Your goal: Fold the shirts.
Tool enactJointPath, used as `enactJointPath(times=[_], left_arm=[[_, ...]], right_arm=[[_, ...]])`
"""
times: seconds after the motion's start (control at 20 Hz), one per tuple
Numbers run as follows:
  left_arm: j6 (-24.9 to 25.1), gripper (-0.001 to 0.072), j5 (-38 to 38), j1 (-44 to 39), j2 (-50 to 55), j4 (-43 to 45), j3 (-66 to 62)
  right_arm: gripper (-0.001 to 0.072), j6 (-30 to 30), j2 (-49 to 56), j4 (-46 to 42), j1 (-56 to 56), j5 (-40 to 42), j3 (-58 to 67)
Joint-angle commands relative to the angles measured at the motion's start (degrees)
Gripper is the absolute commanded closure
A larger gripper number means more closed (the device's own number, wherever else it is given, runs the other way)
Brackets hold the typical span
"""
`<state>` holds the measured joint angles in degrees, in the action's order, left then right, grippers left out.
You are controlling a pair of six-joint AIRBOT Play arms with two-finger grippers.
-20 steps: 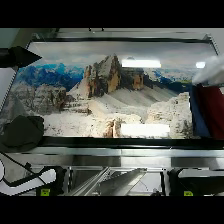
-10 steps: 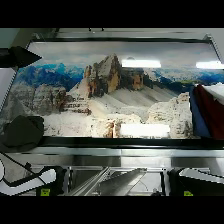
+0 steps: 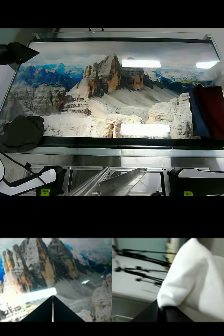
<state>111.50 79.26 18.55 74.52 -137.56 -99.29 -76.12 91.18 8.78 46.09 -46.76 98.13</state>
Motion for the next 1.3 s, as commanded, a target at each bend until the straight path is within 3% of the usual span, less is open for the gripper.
enactJointPath(times=[0.0, 0.1, 0.2, 0.3, 0.35, 0.6, 0.7, 0.9, 1.15, 1.25], left_arm=[[0.0, 0.0695, -1.6, 0.0, 0.0, 0.0, 0.0], [0.0, 0.0695, -1.0, 0.0, 0.0, 0.0, 0.0], [0.0, 0.0696, -0.1, 0.1, 0.0, 0.0, 0.0], [0.0, 0.0695, 1.7, 0.0, 0.0, 0.0, 0.0], [0.0, 0.0695, 2.8, 0.1, 0.0, 0.0, 0.0], [0.0, 0.0695, 4.5, 0.1, 0.0, 0.0, 0.0], [-0.1, 0.0695, 4.6, 0.0, 0.0, 0.0, 0.0], [-0.1, 0.0695, 5.0, 0.1, 0.0, 0.0, 0.0], [0.0, 0.0695, 5.1, 0.1, 0.0, 0.0, 0.0], [0.0, 0.0695, 5.4, 0.0, 0.0, 0.0, 0.0]], right_arm=[[0.0686, 16.8, 3.4, 24.1, -3.5, 7.4, 4.2], [0.0685, 13.4, 3.4, 14.4, -3.2, 4.0, 3.7], [0.0688, 4.4, 3.3, 3.6, -3.0, -1.2, 1.1], [0.0688, -3.2, 1.4, -4.0, -3.0, -7.1, -7.2], [0.0688, -4.2, -1.9, -5.4, -2.9, -8.1, -15.2], [0.0686, -3.2, -32.0, -4.6, 7.2, 12.2, -61.3], [0.0686, -1.9, -40.5, -5.8, 12.7, 12.4, -71.8], [0.0686, -0.1, -47.1, -16.4, 19.6, 4.5, -75.3], [0.0686, -5.6, -50.1, -27.6, 25.3, 0.0, -75.3], [0.0685, -9.0, -49.0, -39.7, 25.3, -1.6, -75.3]])
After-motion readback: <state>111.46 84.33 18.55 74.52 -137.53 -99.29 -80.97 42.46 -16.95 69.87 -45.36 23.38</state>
